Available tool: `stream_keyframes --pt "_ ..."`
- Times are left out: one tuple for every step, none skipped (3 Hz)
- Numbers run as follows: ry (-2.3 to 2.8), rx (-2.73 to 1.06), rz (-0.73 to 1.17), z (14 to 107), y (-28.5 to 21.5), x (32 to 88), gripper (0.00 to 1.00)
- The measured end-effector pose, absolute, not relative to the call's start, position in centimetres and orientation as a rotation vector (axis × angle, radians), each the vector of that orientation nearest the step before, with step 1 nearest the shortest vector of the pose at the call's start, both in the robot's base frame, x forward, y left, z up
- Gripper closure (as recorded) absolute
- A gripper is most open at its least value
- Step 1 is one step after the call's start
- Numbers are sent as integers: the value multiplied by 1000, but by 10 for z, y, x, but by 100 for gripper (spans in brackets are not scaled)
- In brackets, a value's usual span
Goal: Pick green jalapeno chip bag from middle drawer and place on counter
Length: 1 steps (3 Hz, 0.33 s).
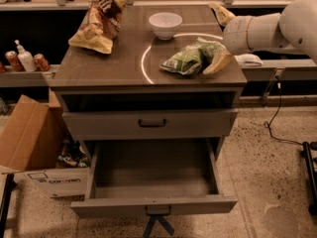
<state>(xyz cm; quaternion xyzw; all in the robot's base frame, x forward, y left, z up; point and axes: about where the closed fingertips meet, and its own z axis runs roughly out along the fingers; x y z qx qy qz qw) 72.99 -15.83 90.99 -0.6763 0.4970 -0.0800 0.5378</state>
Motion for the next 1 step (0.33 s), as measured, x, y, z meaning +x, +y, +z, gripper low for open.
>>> stream_keyframes --pt "1164 -1609 -258 935 -164 710 0"
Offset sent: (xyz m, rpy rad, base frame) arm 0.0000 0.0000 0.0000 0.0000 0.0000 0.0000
